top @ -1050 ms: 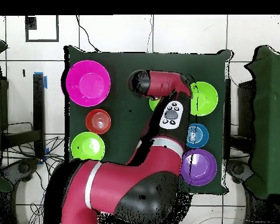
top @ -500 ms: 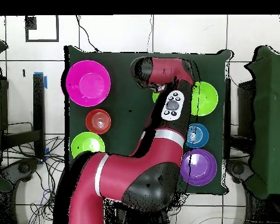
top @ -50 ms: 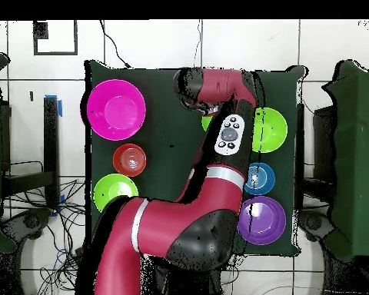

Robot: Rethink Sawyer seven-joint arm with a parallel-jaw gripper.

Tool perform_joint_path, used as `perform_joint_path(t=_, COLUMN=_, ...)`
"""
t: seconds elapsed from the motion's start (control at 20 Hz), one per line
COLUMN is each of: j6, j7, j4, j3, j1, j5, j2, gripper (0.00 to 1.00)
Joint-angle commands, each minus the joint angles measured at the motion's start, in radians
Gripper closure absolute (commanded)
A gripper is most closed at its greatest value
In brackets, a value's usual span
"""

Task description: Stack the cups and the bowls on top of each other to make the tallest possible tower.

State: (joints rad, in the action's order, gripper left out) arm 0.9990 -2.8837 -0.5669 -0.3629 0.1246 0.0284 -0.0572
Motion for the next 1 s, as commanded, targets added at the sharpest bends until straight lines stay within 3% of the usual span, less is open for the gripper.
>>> perform_joint_path(t=0.05, j6=0.039, j7=-0.115, j4=0.081, j3=0.073, j1=0.011, j5=0.044, j2=-0.109, gripper=1.00)
perform_joint_path(t=0.2, j6=0.067, j7=-0.157, j4=0.112, j3=0.060, j1=0.008, j5=0.066, j2=-0.132, gripper=1.00)
perform_joint_path(t=0.5, j6=0.160, j7=-0.273, j4=0.288, j3=-0.005, j1=0.019, j5=0.143, j2=-0.246, gripper=1.00)
perform_joint_path(t=0.75, j6=0.232, j7=-0.356, j4=0.434, j3=-0.121, j1=0.046, j5=0.246, j2=-0.346, gripper=1.00)
perform_joint_path(t=1.0, j6=0.240, j7=-0.379, j4=0.484, j3=-0.225, j1=0.064, j5=0.372, j2=-0.394, gripper=1.00)
